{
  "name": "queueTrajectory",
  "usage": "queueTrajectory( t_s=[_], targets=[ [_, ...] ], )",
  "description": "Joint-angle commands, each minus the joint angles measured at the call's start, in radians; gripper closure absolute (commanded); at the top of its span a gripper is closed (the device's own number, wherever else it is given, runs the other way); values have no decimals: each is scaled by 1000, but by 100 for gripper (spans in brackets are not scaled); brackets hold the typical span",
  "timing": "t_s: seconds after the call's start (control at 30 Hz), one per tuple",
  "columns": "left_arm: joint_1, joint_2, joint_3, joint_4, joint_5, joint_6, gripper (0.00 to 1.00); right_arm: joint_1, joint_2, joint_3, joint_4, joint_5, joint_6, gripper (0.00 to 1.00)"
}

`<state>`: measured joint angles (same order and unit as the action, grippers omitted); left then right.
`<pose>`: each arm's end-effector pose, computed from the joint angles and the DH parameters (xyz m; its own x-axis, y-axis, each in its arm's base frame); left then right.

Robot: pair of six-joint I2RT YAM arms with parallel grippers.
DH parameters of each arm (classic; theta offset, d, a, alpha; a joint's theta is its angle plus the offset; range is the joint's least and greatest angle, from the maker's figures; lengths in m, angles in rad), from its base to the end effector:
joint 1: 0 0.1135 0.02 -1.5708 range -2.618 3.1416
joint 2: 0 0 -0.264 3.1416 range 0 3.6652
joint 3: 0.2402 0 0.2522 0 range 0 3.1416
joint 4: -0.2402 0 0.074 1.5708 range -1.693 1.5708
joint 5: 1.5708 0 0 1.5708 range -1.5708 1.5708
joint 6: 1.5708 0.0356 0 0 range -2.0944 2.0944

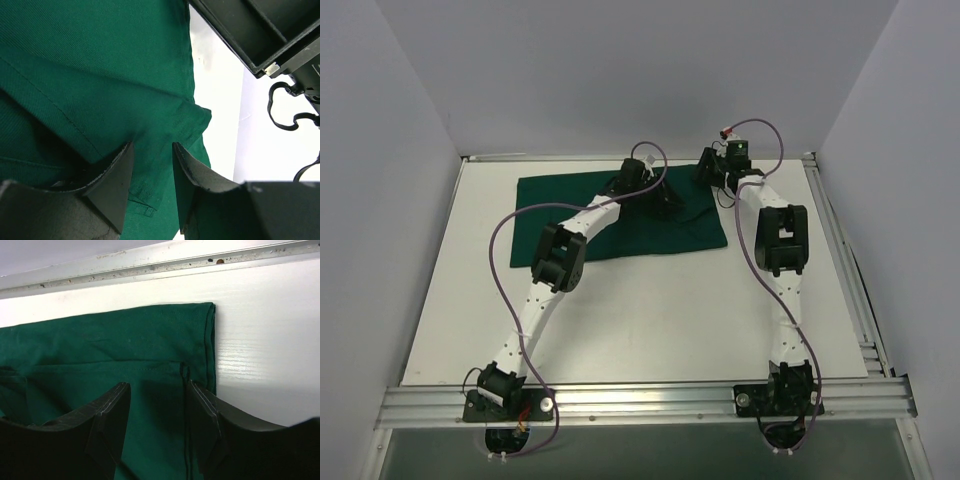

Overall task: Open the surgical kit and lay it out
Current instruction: Open the surgical kit at the center of the board.

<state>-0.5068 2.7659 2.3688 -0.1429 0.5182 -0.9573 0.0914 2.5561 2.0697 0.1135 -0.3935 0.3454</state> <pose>0.5201 -0.3089 0.1170 -0.9073 -0.3087 -0.2856 0.0891 0.5226 -0.8479 0.5805 0.0669 0.1590 -0.4903 0.2691 -0.8290 -0.2911 0.8460 0.4467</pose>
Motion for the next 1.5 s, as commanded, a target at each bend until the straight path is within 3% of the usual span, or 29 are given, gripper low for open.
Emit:
queueTrajectory(
  t_s=[0.0, 0.63, 1.0, 1.33, 1.47],
  targets=[
    [13, -38, -17, -24, -17, 17, 53, -7, 13, -22, -11, -8, -3, 51],
    [13, -45, -22, -29, -17, 17, 53, -21, -74, -180, -8, -8, -62, 53],
    [11, -65, -51, -23, -17, 9, 54, -19, -43, -65, 14, -175, -65, 73],
    [14, -74, -59, -30, -15, 3, 54, -7, -71, -42, 38, -223, -25, 81],
    [16, -75, -60, -34, -12, -3, 54, -1, -76, -22, 25, -240, -11, 91]
  ],
)
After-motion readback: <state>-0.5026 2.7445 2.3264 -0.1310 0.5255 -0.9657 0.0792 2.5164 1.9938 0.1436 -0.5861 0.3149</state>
